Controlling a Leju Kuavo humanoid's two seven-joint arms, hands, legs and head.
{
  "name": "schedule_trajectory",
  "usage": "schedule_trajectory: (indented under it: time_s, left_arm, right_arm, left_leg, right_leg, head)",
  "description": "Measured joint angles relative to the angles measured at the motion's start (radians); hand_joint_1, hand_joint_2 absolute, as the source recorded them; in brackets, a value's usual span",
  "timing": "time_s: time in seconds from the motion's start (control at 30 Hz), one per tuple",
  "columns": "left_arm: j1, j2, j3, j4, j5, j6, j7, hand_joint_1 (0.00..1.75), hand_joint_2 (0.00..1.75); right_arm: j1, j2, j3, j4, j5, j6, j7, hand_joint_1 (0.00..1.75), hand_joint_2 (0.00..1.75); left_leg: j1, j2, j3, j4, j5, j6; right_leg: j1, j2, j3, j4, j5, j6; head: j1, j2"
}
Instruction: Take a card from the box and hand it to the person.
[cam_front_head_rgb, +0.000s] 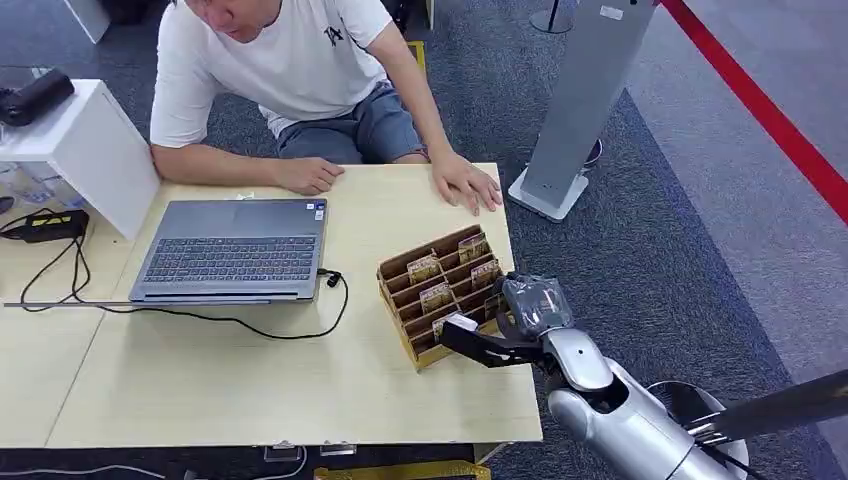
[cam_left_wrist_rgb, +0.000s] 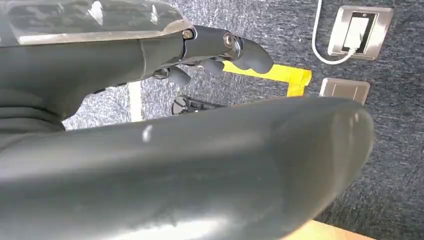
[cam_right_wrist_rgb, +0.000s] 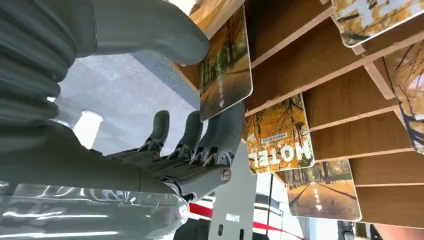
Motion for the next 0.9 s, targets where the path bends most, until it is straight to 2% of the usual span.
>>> schedule_trajectory:
  time_s: [0.03,0.13,0.23,0.37,0.43,0.9]
  left_arm:
    - [0.000,0.000,0.000,0.000,0.000,0.000,0.000,0.00,0.00]
    - [0.000,0.000,0.000,0.000,0.000,0.000,0.000,0.00,0.00]
    - [0.000,0.000,0.000,0.000,0.000,0.000,0.000,0.00,0.00]
    - [0.000,0.000,0.000,0.000,0.000,0.000,-0.002,0.00,0.00]
    - [0.000,0.000,0.000,0.000,0.000,0.000,-0.002,0.00,0.00]
    - [0.000,0.000,0.000,0.000,-0.009,-0.017,-0.010,0.00,0.00]
  right_arm:
    - [0.000,0.000,0.001,0.000,0.000,0.000,0.000,1.08,1.75]
    - [-0.001,-0.002,0.005,0.004,0.000,0.000,0.000,1.12,1.75]
    - [-0.001,-0.002,0.006,0.005,-0.002,0.000,0.000,1.29,1.75]
    - [-0.002,-0.002,0.006,0.006,-0.002,-0.001,-0.002,1.29,1.75]
    - [-0.002,-0.002,0.006,0.006,-0.002,-0.002,-0.002,1.38,1.75]
    - [-0.002,-0.003,0.007,0.006,0.000,-0.006,-0.003,1.40,1.75]
  left_leg:
    - [0.000,0.000,0.000,0.000,0.000,0.000]
    - [0.000,0.000,0.000,0.000,0.000,0.000]
    - [0.000,0.000,0.000,0.000,0.000,0.000]
    - [0.000,0.000,0.000,0.000,0.000,0.000]
    - [0.000,0.000,0.000,0.000,0.000,0.000]
    - [0.000,0.000,0.000,0.000,0.000,0.000]
  right_leg:
    - [0.000,0.000,0.000,0.000,0.000,0.000]
    - [0.000,0.000,0.000,0.000,0.000,0.000]
    - [0.000,0.000,0.000,0.000,0.000,0.000]
    - [0.000,0.000,0.000,0.000,0.000,0.000]
    - [0.000,0.000,0.000,0.000,0.000,0.000]
    - [0.000,0.000,0.000,0.000,0.000,0.000]
  head:
    - [0.000,0.000]
    - [0.000,0.000]
    - [0.000,0.000]
    - [0.000,0.000]
    - [0.000,0.000]
    - [0.000,0.000]
